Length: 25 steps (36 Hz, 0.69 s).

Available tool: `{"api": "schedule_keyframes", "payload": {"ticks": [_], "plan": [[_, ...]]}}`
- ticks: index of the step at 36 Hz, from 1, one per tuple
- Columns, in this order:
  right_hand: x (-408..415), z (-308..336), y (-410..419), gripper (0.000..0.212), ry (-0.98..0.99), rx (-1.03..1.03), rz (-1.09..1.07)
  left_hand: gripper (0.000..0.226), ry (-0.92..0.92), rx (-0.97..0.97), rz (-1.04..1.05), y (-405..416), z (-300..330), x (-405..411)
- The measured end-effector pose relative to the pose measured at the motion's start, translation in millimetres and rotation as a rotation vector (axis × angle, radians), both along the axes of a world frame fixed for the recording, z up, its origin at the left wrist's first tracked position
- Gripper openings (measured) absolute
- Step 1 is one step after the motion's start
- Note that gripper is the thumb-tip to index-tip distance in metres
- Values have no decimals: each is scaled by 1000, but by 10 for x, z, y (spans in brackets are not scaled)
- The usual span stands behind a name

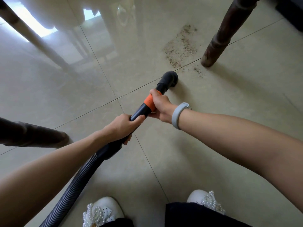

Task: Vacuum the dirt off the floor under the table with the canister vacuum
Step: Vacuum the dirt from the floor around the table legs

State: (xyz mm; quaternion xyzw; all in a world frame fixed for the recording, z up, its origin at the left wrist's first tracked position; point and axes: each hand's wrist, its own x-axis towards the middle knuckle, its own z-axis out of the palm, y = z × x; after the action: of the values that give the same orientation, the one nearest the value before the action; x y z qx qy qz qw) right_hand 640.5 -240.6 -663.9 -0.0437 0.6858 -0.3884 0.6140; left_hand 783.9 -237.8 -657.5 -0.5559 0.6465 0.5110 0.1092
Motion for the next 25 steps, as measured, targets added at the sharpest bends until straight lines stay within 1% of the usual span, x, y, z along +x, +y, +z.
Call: {"api": "schedule_keyframes", "payload": {"ticks": [7, 15, 21, 25], "plan": [[-128, -50, -74, 30, 45, -8, 25, 45, 12, 14, -4, -54, -2, -154], [-370, -108, 153, 27, 88, 21, -114, 41, -15, 13, -136, -17, -52, -394], [-692, -179, 335, 27, 121, 48, -237, 47, -107, -114, -323, 43, -111, -749], [-926, -193, 367, 25, 135, 46, -295, 50, -147, -206, -413, 39, -101, -1012]]}}
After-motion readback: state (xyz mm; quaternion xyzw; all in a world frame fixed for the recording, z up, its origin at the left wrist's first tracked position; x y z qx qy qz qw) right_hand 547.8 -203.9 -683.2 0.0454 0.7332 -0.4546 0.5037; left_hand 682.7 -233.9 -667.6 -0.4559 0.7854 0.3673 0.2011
